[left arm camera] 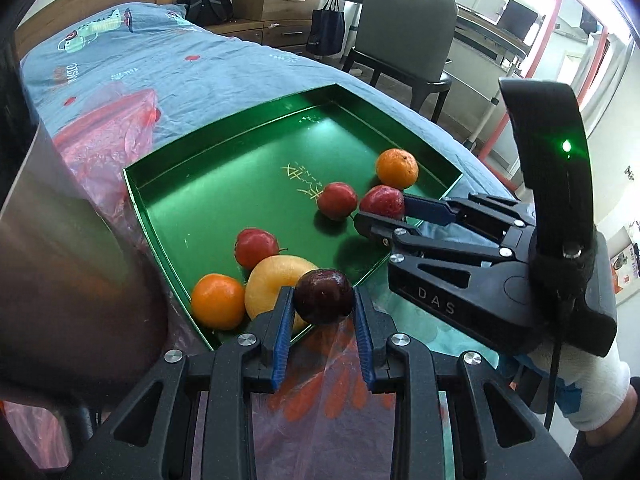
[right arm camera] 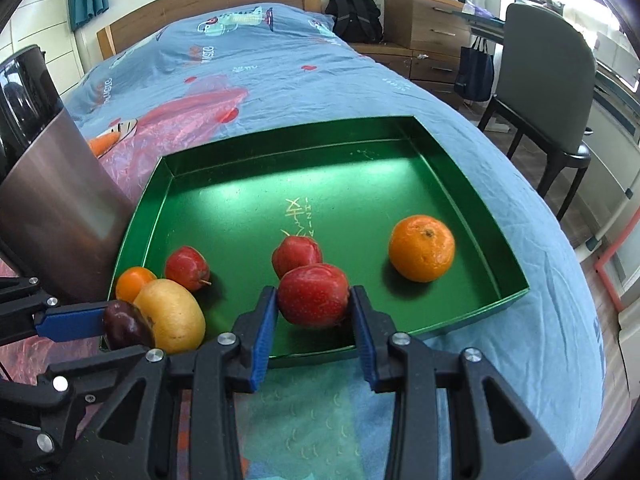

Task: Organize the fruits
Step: 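Open the right tool to drop the red plum while the left tool drops the dark plum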

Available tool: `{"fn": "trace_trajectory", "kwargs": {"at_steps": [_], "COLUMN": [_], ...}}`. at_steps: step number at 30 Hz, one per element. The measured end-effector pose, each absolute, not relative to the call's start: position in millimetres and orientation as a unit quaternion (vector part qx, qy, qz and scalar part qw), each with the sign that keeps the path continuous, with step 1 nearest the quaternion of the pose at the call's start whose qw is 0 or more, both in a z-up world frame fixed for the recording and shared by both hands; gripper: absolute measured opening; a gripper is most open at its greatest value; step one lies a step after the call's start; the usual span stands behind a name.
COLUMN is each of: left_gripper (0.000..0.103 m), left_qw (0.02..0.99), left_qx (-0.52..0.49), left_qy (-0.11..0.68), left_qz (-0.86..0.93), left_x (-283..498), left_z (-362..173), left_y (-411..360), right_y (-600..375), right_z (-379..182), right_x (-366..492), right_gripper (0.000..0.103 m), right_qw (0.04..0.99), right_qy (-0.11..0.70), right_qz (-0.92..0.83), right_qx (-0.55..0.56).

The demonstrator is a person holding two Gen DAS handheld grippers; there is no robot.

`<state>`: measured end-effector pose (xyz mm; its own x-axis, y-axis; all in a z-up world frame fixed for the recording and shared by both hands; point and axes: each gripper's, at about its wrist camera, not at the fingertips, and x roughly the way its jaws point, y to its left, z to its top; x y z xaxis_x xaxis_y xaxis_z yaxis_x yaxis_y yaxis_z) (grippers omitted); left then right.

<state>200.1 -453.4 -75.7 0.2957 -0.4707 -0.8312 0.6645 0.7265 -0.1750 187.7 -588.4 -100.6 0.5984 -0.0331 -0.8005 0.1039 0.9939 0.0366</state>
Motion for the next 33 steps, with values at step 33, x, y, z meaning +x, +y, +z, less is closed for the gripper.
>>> {"fn": "trace_trajectory", "kwargs": {"at_steps": [33], "left_gripper": [0.035], "left_qw": [0.86], "left_qx": [0.071], "left_qy": [0.412], "left_qz": [-0.293], "left_x": [274.9], "left_z": [-38.3], "left_y": [-493.5], "right_y": [-602.4], "right_z": [-92.8], "right_x": [225.7], "right_gripper": [0.066], "right_qw": [0.908], "right_qy": [0.41], "right_qz": [-0.081], "right_qx": [0.014]}}
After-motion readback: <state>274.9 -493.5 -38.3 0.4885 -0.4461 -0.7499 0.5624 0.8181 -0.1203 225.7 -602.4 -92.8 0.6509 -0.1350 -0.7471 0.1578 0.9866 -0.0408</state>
